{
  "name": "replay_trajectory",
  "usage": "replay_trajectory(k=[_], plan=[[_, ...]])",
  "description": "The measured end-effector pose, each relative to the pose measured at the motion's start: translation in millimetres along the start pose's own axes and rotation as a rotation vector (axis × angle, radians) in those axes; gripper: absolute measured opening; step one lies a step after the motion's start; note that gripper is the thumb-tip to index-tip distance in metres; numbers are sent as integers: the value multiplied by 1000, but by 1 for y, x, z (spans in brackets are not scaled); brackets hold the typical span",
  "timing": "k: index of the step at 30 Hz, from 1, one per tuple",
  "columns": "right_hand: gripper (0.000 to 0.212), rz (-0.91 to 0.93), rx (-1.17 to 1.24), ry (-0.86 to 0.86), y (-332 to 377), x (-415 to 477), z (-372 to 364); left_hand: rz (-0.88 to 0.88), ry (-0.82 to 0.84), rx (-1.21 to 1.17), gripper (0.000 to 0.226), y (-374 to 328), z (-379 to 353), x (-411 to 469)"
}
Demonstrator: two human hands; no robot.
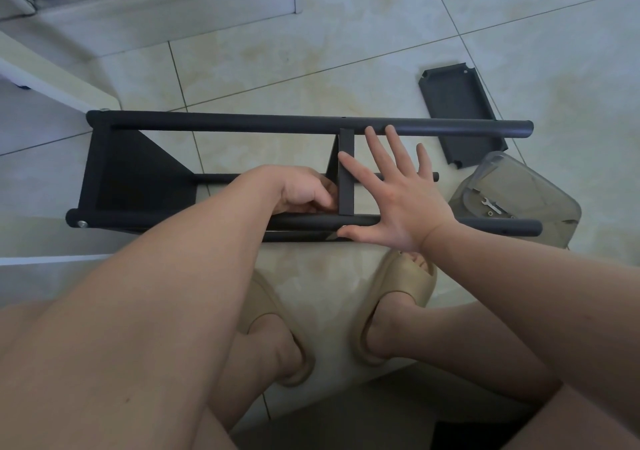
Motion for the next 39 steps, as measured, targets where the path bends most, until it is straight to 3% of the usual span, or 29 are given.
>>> replay_trajectory(k=[4,11,16,21,29,39], plan=[[109,-1,6,3,0,0,1,-12,31,-33,19,0,-1,0],[108,-1,6,6,1,-1,2,75,155,-73,27,0,-1,-4],[109,2,14,-1,0,-1,1,59,116,-99,39,2,-2,1],[109,2,17,-6,0,-1,2,3,132,-131,24,0,-4,2],[108,2,9,-4,-1,0,0,-27,138,-146,26,-1,-6,0],[108,8,18,-32,0,0,0,98,103,-21,19,1,0,4]])
Point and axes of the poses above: each hand's wrist, its own x-axis towards the middle knuckle, its own z-axis out of the back of the hand, y = z × x, the point moved 3 cm from there along x, towards the middle knuckle, and after that the axes turned 1 degree about -z, right-handed, at the moved point
